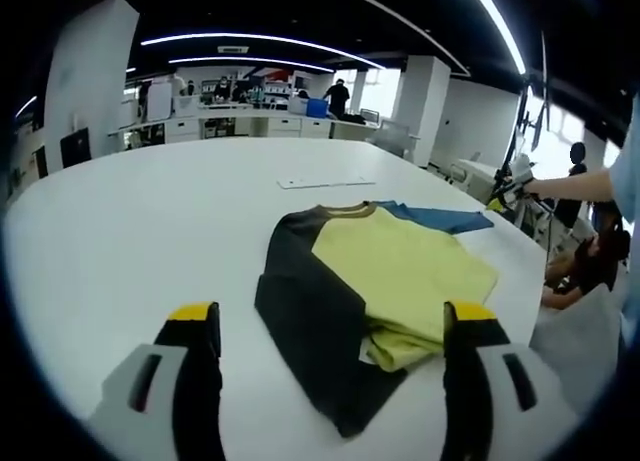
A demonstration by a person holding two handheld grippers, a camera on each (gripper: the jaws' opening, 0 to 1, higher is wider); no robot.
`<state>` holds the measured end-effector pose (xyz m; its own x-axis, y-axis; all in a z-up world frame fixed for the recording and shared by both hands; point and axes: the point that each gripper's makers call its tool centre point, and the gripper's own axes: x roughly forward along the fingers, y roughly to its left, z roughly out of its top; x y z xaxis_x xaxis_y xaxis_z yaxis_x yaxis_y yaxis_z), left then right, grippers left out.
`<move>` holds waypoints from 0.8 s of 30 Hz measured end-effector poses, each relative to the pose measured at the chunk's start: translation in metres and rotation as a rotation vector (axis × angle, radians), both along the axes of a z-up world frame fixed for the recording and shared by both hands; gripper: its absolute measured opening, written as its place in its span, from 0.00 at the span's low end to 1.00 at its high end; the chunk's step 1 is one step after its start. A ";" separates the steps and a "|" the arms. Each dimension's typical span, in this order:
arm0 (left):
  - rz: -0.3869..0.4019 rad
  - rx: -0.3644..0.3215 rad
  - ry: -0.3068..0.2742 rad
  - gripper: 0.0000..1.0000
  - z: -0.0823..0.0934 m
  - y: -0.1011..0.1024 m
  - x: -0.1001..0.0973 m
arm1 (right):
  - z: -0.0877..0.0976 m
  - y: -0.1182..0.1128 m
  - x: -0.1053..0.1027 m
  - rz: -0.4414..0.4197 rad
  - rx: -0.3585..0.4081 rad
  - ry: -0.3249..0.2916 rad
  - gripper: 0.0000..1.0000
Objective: Fold the garment on the visible template until the final outline fits inside the template.
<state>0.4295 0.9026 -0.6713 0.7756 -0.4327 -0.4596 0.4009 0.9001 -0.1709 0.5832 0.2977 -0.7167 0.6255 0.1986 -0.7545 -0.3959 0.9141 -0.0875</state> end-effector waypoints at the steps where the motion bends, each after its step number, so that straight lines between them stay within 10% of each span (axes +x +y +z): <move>1: 0.000 -0.003 -0.003 0.90 0.001 0.000 0.000 | 0.001 0.001 -0.003 -0.004 -0.005 0.000 0.84; 5: -0.003 -0.007 -0.013 0.90 0.005 0.003 -0.001 | 0.007 0.011 -0.016 0.010 0.016 -0.020 1.00; 24: 0.005 -0.079 -0.030 0.87 0.016 0.010 -0.020 | 0.050 0.040 -0.071 0.038 0.057 -0.066 1.00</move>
